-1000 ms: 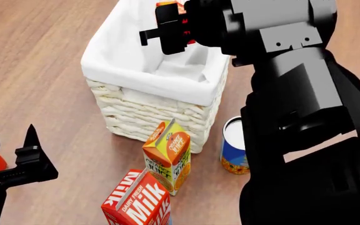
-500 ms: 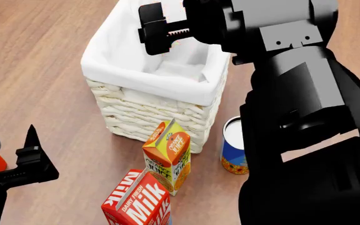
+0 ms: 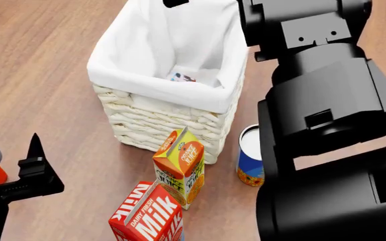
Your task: Pick up the butter and put it in the basket.
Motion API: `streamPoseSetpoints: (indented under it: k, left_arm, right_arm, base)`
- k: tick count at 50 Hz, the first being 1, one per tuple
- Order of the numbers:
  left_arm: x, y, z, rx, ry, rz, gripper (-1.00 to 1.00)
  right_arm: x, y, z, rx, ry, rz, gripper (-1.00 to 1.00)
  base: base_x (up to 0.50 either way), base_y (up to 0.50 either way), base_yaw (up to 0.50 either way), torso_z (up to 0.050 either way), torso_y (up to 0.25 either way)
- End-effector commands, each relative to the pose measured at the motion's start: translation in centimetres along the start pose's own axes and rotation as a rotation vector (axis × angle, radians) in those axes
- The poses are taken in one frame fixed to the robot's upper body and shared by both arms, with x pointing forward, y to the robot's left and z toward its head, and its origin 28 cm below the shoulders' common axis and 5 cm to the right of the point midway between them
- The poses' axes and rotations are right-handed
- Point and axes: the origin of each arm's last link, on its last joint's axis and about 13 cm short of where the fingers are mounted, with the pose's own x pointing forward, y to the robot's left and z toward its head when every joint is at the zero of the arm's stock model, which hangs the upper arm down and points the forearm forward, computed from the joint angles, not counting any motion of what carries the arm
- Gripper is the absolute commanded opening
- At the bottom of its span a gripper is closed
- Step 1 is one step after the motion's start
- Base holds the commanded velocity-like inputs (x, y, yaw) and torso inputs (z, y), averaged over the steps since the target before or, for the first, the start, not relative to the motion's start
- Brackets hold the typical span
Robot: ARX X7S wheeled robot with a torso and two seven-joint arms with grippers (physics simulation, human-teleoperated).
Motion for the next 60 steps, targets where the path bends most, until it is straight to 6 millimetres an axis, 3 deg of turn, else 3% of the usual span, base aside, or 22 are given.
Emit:
streamPoseSetpoints:
  k: [1,15,26,44,60]
  left_arm:
    - [0.2,0.0,-0.2,0.003,-0.003,-0.004,1.0]
    - [-0.1,0.0,0.1,-0.001,-0.018,-0.016,1.0]
    - [-0.1,0.1,0.2,-0.001,-0.028,-0.027,1.0]
    - [-0.5,0.1,0.4,-0.006,-0.051,-0.048,1.0]
    - [-0.5,0.2,0.5,-0.007,-0.067,-0.073,1.0]
  right_arm:
    - [0.1,-0.6,1.6,-0.092,-0.212,-0.062,1.0]
    - [-0.2,-2.1,2.2,-0.239,-0.474,-0.157,1.0]
    - [-3.0,-1.5,0.8,-0.335,-0.676,-0.226,1.0]
    - [-7.5,-1.6,-1.6,-0.32,-0.692,-0.363,1.0]
    - [-13.5,-0.9,-4.4,-0.326,-0.683,-0.451,1.0]
  base:
    - [0.0,0.0,0.0,0.0,0.0]
    - [0.0,0.0,0.0,0.0,0.0]
    - [0.0,0.0,0.0,0.0,0.0]
    - [0.0,0.0,0.0,0.0,0.0]
    - [0.0,0.0,0.0,0.0,0.0]
